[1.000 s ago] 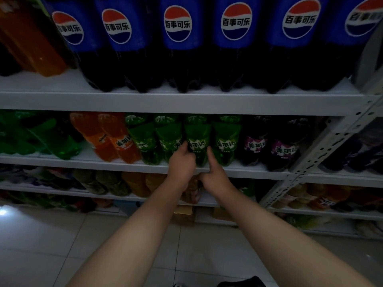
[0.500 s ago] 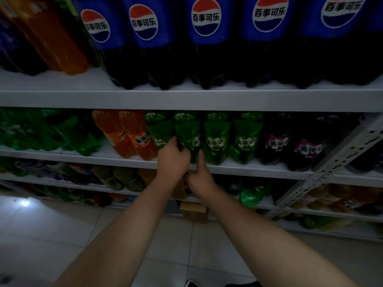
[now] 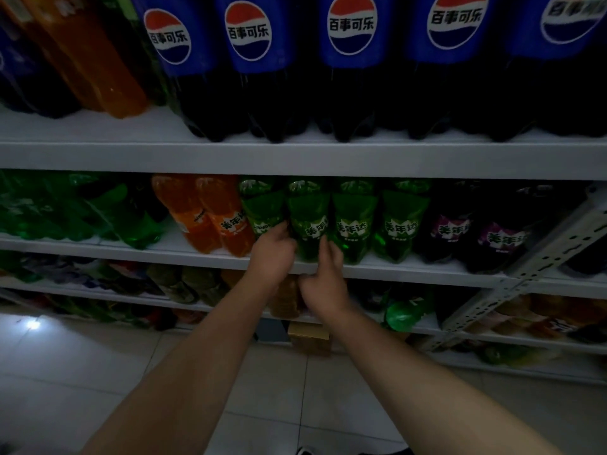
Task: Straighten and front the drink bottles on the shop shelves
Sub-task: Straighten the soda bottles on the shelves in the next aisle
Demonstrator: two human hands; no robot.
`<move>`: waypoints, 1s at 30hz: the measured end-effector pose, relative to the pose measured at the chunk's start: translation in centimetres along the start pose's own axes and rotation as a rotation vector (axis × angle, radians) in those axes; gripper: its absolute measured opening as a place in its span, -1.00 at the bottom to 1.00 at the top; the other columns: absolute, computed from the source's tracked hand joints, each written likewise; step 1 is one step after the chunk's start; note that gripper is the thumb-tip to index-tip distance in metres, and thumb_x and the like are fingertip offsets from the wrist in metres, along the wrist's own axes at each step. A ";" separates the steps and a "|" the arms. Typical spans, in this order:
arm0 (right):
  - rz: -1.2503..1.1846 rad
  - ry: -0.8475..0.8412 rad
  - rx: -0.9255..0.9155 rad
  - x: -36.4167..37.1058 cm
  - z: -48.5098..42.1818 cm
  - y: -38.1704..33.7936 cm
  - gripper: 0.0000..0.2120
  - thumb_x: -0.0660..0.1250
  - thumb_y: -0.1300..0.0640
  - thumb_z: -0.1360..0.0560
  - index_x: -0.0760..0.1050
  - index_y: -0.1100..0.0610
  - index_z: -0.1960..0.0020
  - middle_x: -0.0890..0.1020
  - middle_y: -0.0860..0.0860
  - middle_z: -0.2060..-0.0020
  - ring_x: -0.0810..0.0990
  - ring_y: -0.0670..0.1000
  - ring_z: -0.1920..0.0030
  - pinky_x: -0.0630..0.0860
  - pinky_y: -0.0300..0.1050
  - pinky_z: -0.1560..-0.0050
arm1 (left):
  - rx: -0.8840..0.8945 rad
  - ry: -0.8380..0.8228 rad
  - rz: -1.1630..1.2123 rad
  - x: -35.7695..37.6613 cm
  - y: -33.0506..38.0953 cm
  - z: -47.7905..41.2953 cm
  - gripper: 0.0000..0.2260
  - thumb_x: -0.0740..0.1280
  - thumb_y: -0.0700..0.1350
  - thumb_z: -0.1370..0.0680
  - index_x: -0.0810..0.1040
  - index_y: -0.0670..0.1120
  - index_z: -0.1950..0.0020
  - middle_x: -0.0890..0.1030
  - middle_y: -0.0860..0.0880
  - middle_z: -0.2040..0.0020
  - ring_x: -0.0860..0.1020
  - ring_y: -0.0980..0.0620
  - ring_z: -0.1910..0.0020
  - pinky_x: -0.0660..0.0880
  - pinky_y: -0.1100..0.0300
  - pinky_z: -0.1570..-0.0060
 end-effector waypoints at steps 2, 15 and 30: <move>-0.057 0.026 -0.039 -0.5 -0.8 -1.0 -0.15 0.25 0.25 -0.44 -0.16 -0.08 -0.55 -0.07 -0.23 -0.50 0.28 0.03 -0.38 0.30 -0.22 -0.20 | 0.050 0.026 -0.074 0.0 0.5 0.3 -0.64 0.20 -0.17 -0.49 0.56 0.06 -0.23 0.63 0.06 -0.13 0.56 0.08 -0.11 0.49 0.09 -0.18; -0.059 -0.015 -0.075 1.0 0.2 -0.3 -0.18 0.22 0.27 -0.48 -0.23 0.04 -0.55 -0.20 -0.12 -0.52 0.02 -0.49 -0.02 0.06 -0.72 0.10 | 0.073 0.095 -0.092 0.1 0.5 -0.2 -0.79 0.21 -0.16 -0.49 0.61 0.01 0.01 0.65 0.02 0.14 0.57 0.09 0.18 0.46 0.20 0.20; -0.002 0.104 -0.108 1.5 0.7 -2.3 -0.42 0.23 0.24 -0.48 0.23 0.06 -0.48 0.33 0.04 -0.41 0.52 0.07 -0.17 0.45 -0.12 -0.18 | 0.148 0.381 -0.173 -7.5 -1.3 0.2 -0.76 0.32 -0.19 -0.48 0.56 -0.03 -0.13 0.56 0.23 0.14 0.50 0.36 0.20 0.36 0.57 0.26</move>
Point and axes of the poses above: each hand's wrist, its own z-axis away from the middle knuckle, its own x-axis out of the palm, y = z × x, the point moved 8 cm from there along -z, towards the middle knuckle
